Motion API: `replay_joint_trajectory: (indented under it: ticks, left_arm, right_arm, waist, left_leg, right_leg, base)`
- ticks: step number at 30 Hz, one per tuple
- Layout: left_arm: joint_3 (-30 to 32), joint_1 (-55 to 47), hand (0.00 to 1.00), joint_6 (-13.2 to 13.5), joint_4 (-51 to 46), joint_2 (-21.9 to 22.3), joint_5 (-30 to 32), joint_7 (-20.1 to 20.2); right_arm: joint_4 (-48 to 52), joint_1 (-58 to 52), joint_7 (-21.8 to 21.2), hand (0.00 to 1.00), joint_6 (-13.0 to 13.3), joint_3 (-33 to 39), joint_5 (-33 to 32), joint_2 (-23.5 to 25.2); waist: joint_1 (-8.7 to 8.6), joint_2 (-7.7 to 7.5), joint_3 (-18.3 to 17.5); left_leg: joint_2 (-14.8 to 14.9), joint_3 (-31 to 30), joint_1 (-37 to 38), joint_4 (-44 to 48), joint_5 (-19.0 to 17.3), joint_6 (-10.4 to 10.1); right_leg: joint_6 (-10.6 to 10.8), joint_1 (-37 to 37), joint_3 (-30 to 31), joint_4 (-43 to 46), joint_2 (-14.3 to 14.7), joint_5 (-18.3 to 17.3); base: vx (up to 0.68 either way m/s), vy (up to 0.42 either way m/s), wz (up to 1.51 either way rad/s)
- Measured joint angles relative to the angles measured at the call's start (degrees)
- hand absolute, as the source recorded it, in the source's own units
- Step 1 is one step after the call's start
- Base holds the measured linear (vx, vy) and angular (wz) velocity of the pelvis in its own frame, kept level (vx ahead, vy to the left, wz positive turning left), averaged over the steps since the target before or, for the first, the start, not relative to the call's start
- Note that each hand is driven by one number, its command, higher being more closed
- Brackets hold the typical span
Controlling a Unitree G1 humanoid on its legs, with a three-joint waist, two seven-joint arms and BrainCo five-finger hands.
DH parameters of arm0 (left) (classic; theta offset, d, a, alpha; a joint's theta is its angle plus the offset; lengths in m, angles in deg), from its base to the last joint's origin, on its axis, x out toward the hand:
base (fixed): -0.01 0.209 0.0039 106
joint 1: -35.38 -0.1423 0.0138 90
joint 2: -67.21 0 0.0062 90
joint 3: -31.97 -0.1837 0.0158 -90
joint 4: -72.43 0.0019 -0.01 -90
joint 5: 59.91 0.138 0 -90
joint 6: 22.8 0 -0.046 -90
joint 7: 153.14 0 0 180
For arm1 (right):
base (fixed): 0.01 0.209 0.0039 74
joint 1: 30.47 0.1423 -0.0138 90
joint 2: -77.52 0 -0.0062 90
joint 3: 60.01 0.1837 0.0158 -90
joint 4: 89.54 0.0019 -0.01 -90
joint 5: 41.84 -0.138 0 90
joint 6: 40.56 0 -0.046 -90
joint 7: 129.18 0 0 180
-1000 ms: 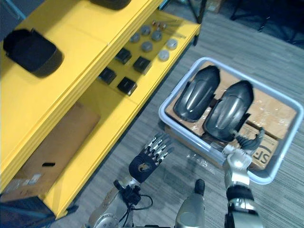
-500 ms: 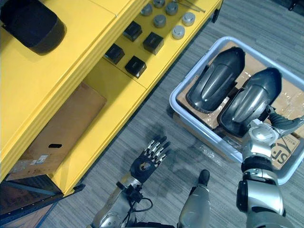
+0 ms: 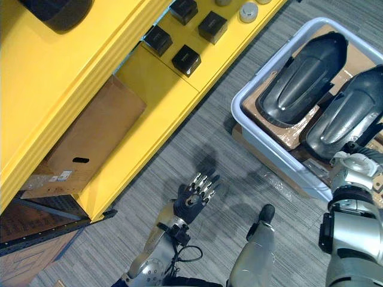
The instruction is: Walk over and take plastic housings, then place them on the shelf
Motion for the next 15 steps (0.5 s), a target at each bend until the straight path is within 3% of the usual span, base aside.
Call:
replay_joint_trajectory:
  ticks: [4,10,13,15]
  left_arm:
    - [3.17,0.12,0.0,0.2,0.02,-0.23,-0.31,0.02]
    - [4.11,-0.14,0.0,0.56,-1.34,-0.09,-0.31,0.53]
    - [6.22,-0.87,0.0,0.41,-3.63,-0.31,-0.24,1.16]
    - [8.06,-0.9,0.0,0.39,-3.91,-0.76,-0.2,1.37]
  right_arm:
    - [-0.55,-0.89,-3.7,1.0,-3.88,-1.08,2.14,-2.37]
    - [-0.23,-2.95,-4.26,1.0,-6.37,-0.5,7.8,-2.43]
    - [-0.15,-5.26,-4.61,1.0,-6.32,2.09,8.78,-0.8]
    - [-0.04,-6.72,-4.43,1.0,-4.75,2.82,11.09,1.46]
  waist:
    - [0.35,0.0,0.0]
    - [1.12,-0.07,-0.12]
    - [1.18,-0.21,-0.19]
    - [1.39,-0.66,-0.33]
  left_leg:
    - [0.22,-0.58,-1.0,0.07,0.34,-0.3]
    - [0.78,-2.24,-1.37,-0.27,1.43,-0.49]
    - [1.14,-3.88,-1.2,-0.35,1.85,-1.05]
    - [1.6,-4.26,-0.28,-0.54,2.07,-1.21]
  right_leg:
    - [-0.62,-1.48,-0.66,1.7,-0.16,-0.68]
    - [-1.24,-0.61,-3.23,1.71,0.29,-1.07]
    - [-1.18,1.67,-5.54,0.76,1.02,-0.88]
    - [-1.15,3.57,-6.38,-0.33,1.71,-0.24]
  base:
    - [-0.07,-0.013,0.04]
    - [-0.02,-0.017,0.09]
    - [0.05,-0.015,0.19]
    - [0.07,-0.013,0.06]
